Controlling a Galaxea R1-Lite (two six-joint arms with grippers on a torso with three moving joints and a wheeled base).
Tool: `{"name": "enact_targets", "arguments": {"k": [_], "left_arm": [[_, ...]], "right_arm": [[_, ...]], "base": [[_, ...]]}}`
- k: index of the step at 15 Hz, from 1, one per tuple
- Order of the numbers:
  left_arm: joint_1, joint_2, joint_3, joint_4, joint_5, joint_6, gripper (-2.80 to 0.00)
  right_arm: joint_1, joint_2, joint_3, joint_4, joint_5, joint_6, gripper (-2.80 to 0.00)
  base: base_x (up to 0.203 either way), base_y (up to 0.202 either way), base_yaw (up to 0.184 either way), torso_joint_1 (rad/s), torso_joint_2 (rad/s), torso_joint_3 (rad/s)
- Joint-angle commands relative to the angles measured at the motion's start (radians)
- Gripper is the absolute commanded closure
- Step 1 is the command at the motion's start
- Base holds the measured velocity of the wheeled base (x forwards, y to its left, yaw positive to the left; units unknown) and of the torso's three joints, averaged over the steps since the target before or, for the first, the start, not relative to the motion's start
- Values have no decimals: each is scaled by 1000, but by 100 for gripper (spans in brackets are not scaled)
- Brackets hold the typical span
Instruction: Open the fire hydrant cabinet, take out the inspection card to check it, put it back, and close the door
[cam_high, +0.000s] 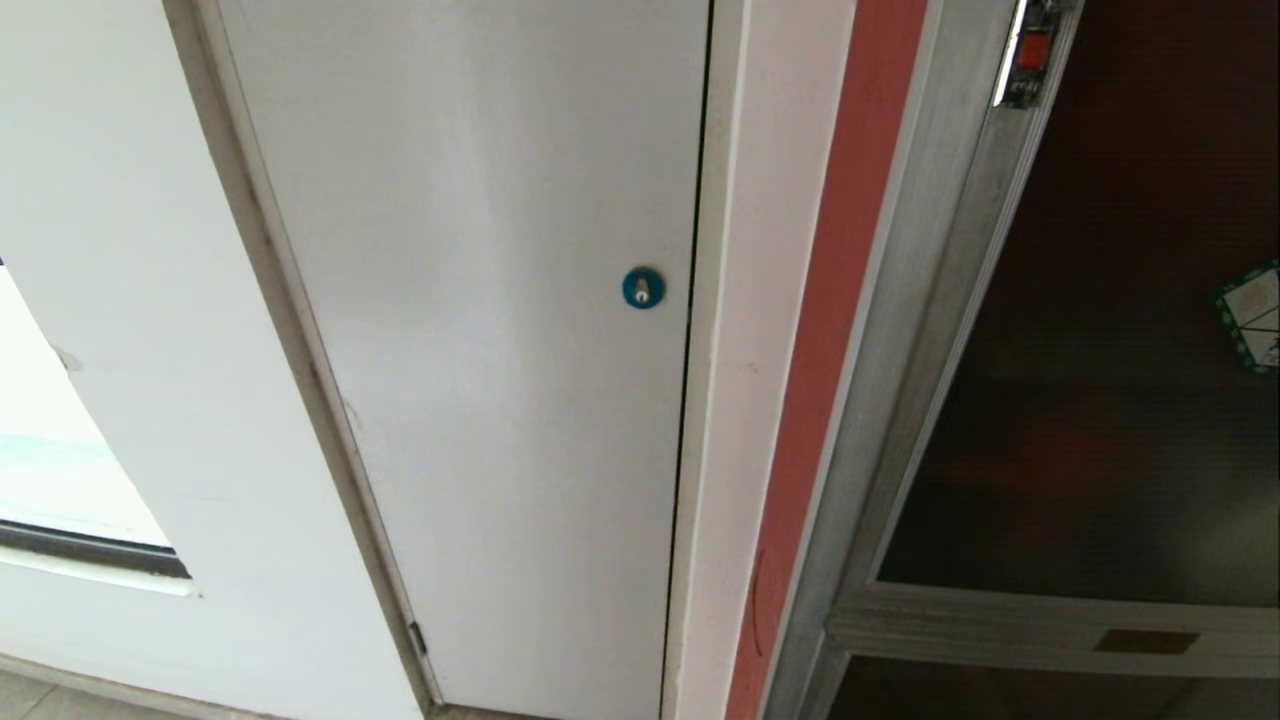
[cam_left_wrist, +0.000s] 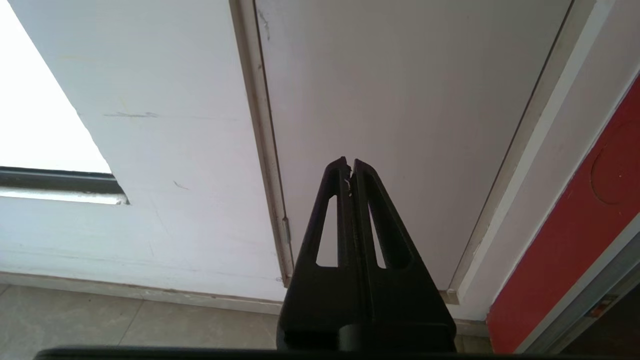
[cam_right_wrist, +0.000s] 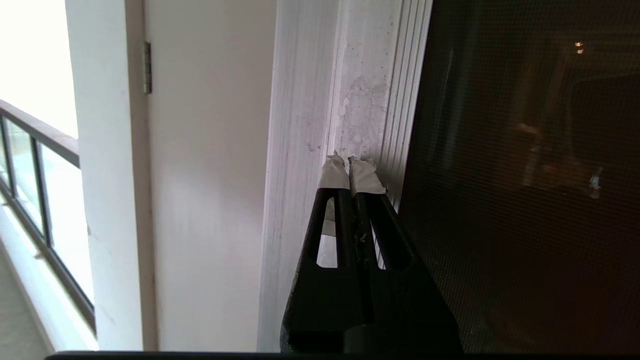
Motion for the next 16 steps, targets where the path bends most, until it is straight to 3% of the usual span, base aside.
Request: {"name": "enact_targets", "arguments": {"k": [1,11,16], "left_arm": [[0,0,0,1,0,0,0],[0,1,0,0,0,0,0],[0,1,0,1,0,0,0]], "right_arm": [[-8,19,2,4,-13,1,0],[-7,-5,14,11,-41,1,0],[44,-140,130,12,-37,2,0]], "base": [[0,0,0,0,0,0],[0,0,0,0,0,0],[0,0,0,0,0,0]]}}
